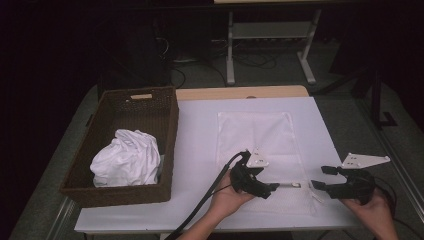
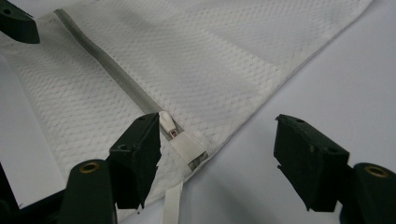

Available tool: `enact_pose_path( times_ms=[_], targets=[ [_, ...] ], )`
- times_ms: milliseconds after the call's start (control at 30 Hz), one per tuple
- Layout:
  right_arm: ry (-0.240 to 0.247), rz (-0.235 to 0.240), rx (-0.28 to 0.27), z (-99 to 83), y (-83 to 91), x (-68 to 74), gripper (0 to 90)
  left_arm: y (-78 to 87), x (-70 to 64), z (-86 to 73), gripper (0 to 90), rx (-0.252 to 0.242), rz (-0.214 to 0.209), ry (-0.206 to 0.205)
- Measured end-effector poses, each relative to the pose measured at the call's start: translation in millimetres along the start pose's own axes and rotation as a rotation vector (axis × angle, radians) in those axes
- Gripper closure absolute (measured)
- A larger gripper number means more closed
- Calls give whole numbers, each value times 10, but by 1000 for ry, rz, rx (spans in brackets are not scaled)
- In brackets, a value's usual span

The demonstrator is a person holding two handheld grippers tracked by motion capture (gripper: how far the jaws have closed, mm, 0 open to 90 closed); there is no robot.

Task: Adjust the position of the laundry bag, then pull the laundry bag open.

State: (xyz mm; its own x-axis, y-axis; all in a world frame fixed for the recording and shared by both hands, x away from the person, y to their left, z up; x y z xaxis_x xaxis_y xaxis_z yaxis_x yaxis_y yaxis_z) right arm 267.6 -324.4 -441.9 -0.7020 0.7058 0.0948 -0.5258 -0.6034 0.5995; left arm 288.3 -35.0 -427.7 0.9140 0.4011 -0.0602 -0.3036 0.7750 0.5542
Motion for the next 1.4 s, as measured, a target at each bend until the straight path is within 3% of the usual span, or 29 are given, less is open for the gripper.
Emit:
enact_pose_path(
  times_ms=[533, 700, 933, 1267, 1300, 1333, 1400],
  targets=[
    [-21, 10, 0, 31, -31, 22, 299, -101, -62, 14, 217, 40, -23, -2],
    [-36, 12, 10, 61, -61, 32, 315, -185, -40, -27, 242, 83, -47, 34],
    [-60, 20, 20, 99, -100, 44, 347, -255, -52, -38, 292, 99, -88, 77],
    [-188, 29, 106, 117, -194, -5, 470, -437, -18, -22, 404, 151, -172, 268],
    [-219, 32, 127, 114, -206, -18, 488, -473, -10, -8, 419, 155, -187, 305],
    [-219, 32, 127, 114, -206, -18, 488, -473, -10, -8, 423, 155, -187, 305],
    [-234, 29, 144, 106, -212, -29, 515, -525, 3, 20, 433, 157, -203, 355]
  ],
)
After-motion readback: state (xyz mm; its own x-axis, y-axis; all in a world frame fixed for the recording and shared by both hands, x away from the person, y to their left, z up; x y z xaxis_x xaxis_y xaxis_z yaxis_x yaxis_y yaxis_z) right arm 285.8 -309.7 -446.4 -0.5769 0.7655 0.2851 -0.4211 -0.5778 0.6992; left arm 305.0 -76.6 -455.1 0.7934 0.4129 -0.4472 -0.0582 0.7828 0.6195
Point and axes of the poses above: each handheld gripper's, and its own axes: y roughly backward along the jaws, z roughly out of its top, x roughly to its left, the point moved 2 cm from there along -y, roughly forward along the jaws, and after that the axes turned 3 degrees about -x, right-handed, at the moved point
